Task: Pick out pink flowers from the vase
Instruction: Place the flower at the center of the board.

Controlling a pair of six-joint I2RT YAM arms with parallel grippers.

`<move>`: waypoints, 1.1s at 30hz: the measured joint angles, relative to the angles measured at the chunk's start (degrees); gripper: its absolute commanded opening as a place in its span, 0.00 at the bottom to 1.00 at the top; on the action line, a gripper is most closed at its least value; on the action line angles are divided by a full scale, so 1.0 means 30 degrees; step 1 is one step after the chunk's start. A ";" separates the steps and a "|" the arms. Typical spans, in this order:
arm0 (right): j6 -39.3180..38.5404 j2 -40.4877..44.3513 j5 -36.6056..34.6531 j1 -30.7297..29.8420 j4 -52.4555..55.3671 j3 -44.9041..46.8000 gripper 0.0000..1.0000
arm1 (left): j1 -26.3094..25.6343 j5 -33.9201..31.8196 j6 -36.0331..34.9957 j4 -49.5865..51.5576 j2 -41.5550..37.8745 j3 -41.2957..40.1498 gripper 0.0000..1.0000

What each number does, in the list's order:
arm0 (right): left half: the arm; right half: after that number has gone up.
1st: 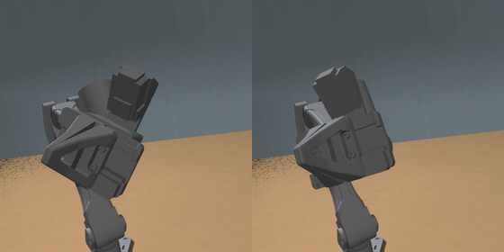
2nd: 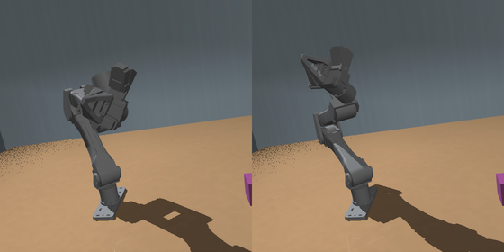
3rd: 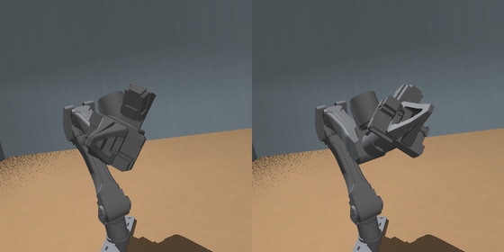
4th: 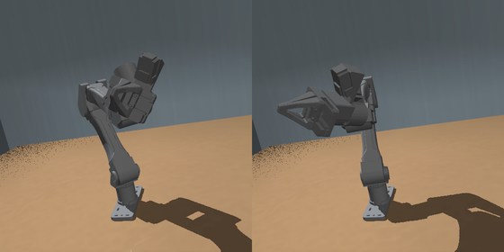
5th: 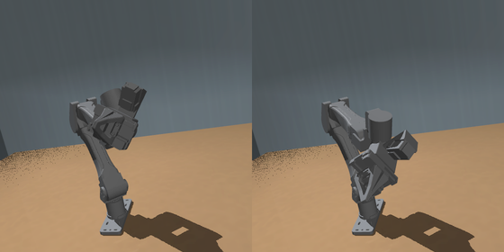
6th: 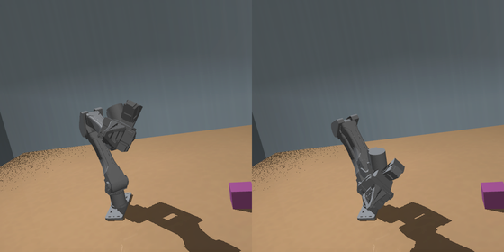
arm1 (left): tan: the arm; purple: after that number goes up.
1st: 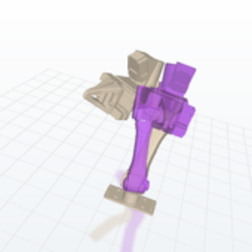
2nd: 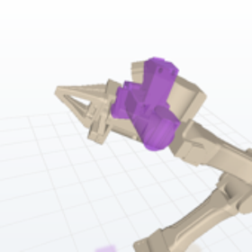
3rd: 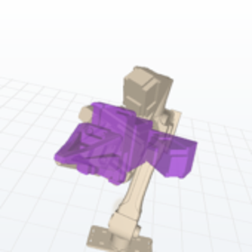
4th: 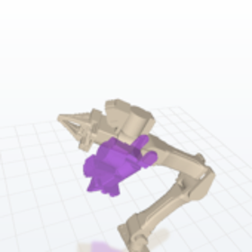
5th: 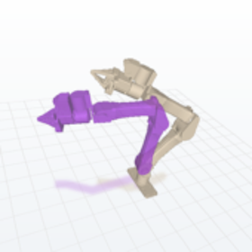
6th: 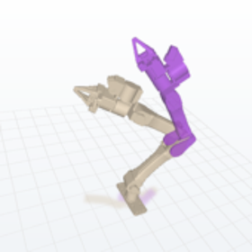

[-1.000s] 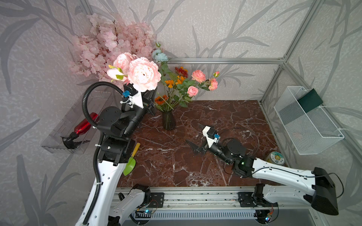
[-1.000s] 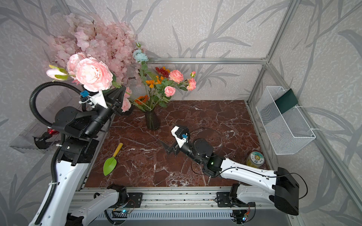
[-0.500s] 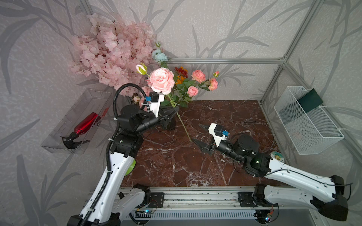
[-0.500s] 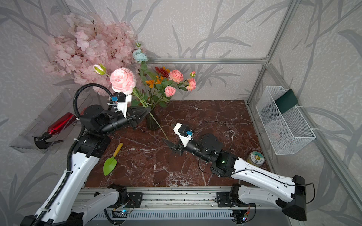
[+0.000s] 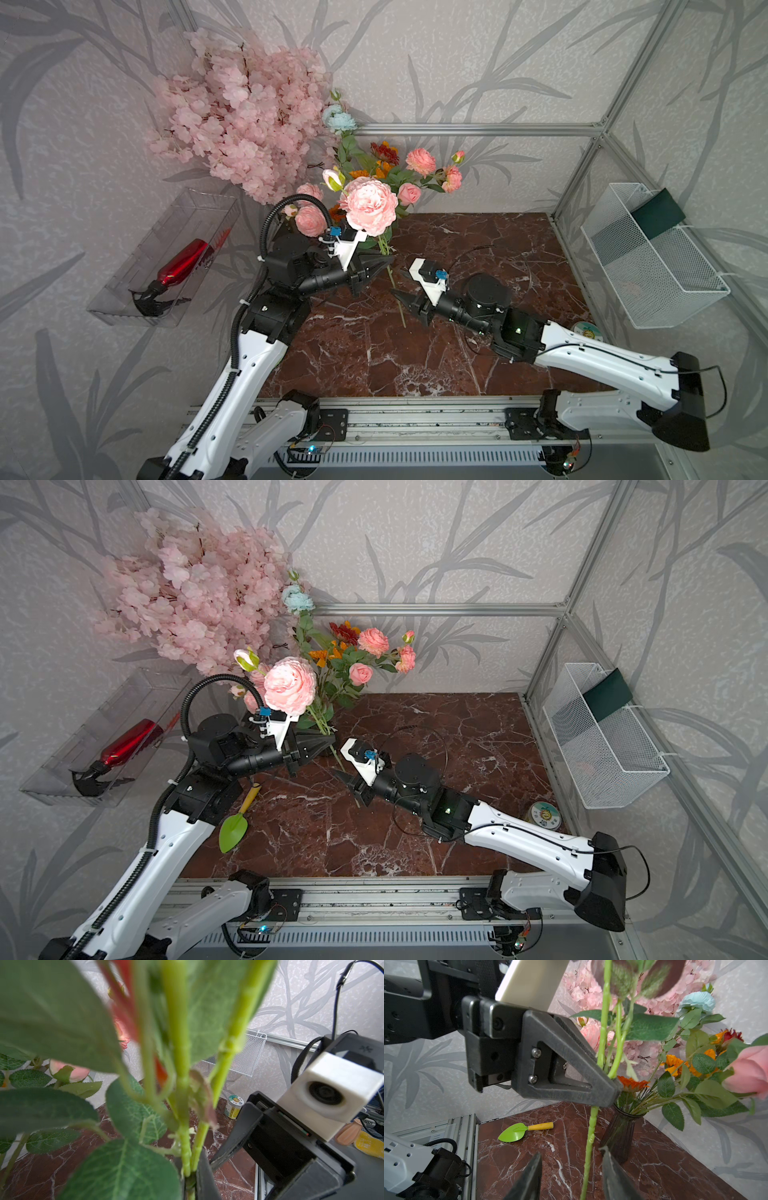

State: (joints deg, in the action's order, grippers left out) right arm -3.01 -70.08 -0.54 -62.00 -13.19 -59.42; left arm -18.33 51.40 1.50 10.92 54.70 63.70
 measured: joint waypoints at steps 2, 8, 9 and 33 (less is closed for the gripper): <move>0.0073 -0.0248 -0.0015 0.0000 0.0007 -0.0131 0.41 | -0.0095 0.0168 -0.0080 0.0095 0.0000 -0.0080 0.00; 0.0321 -0.0736 -0.0321 0.0000 -0.0066 -0.0554 0.33 | -0.0342 0.0423 -0.0175 0.0335 -0.0029 -0.0204 0.00; 0.0350 -0.0758 -0.0342 0.0007 -0.0066 -0.0568 0.29 | -0.0372 0.0430 -0.0168 0.0342 -0.0058 -0.0255 0.00; 0.0532 -0.0612 -0.0707 0.0168 0.0022 -0.0692 0.00 | -0.0670 -0.0321 -0.1654 0.1151 -0.0918 -0.0510 0.80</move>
State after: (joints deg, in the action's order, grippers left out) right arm -1.41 -71.92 -2.66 -61.49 -13.13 -61.49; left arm -20.34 50.43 -3.46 14.37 51.94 62.17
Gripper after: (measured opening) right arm 0.070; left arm 0.677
